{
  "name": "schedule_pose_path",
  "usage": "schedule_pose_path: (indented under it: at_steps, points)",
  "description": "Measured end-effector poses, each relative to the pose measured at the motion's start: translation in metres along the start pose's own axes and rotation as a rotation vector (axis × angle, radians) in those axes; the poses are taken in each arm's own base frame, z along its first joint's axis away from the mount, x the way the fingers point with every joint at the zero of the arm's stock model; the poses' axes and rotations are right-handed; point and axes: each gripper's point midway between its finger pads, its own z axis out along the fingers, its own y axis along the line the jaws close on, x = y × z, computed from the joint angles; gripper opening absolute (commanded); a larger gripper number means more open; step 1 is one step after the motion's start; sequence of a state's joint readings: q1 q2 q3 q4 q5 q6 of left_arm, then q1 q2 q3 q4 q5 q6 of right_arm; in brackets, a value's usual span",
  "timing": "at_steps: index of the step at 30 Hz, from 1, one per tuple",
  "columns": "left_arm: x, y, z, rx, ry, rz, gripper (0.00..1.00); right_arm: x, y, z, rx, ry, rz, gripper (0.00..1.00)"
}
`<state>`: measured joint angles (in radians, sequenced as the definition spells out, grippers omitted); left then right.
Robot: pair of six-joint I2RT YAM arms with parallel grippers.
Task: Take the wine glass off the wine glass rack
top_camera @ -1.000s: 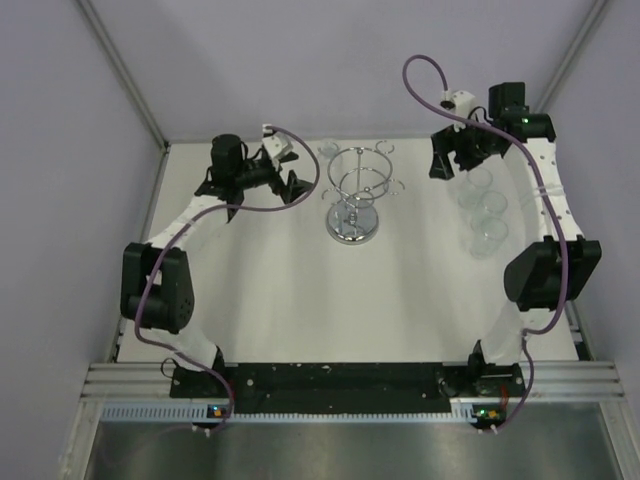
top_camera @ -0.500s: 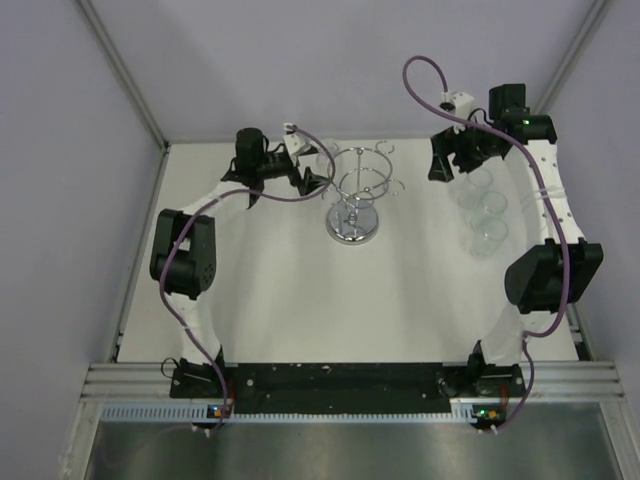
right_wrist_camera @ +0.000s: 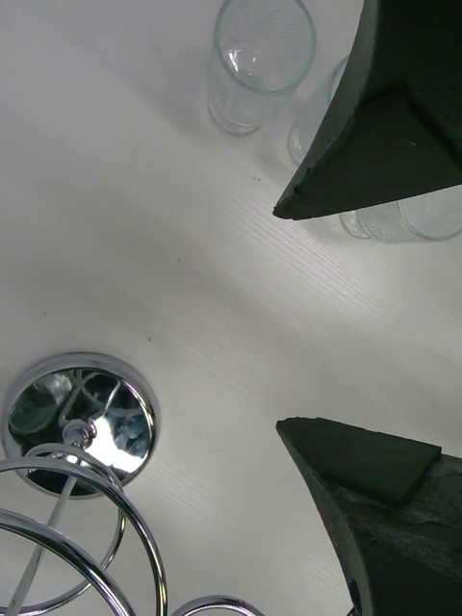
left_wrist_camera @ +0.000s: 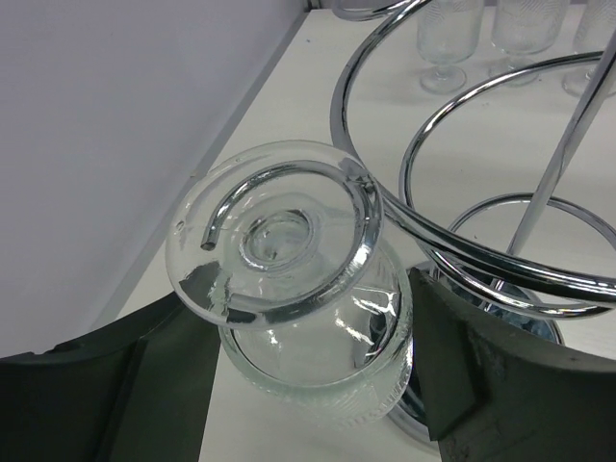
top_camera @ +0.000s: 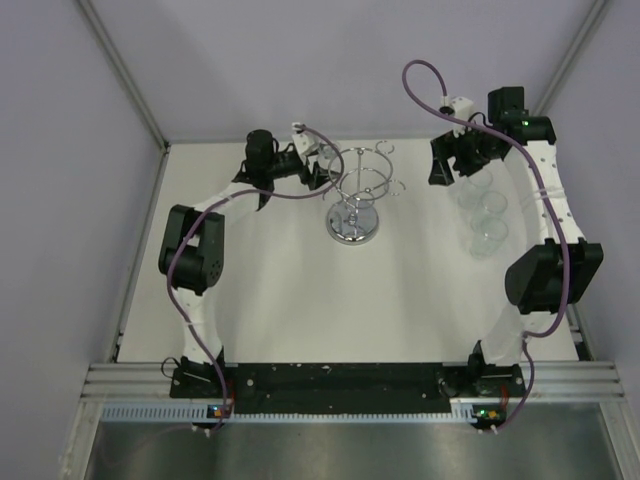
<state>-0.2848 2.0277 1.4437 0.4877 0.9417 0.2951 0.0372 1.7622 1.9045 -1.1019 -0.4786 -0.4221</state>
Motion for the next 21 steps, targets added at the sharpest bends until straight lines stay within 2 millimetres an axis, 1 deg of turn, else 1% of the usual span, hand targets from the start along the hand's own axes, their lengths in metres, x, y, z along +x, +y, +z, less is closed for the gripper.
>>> schedule_pose_path:
  at_steps: [3,4,6,7,14,21]
  points:
    - [0.001,0.003,-0.001,-0.018,0.004,-0.003,0.17,0.0,-0.001,0.0,0.005,0.002,-0.001,0.82]
    - [0.001,0.003,-0.001,-0.02,0.005,-0.004,0.11,0.0,-0.001,0.0,0.005,0.002,-0.001,0.82]
    - [0.003,0.004,-0.001,-0.027,0.006,-0.005,0.05,0.0,-0.001,0.0,0.006,0.003,-0.002,0.82]
    - [0.003,0.004,-0.001,-0.032,0.005,-0.008,0.0,0.001,-0.001,0.0,0.007,0.003,-0.003,0.82]
    - [0.001,0.005,-0.006,-0.085,-0.014,-0.024,0.0,0.001,-0.004,-0.001,0.022,0.007,-0.01,0.81]
    - [-0.001,0.011,-0.012,-0.147,-0.02,-0.049,0.0,0.0,-0.004,-0.005,0.031,0.001,-0.019,0.81]
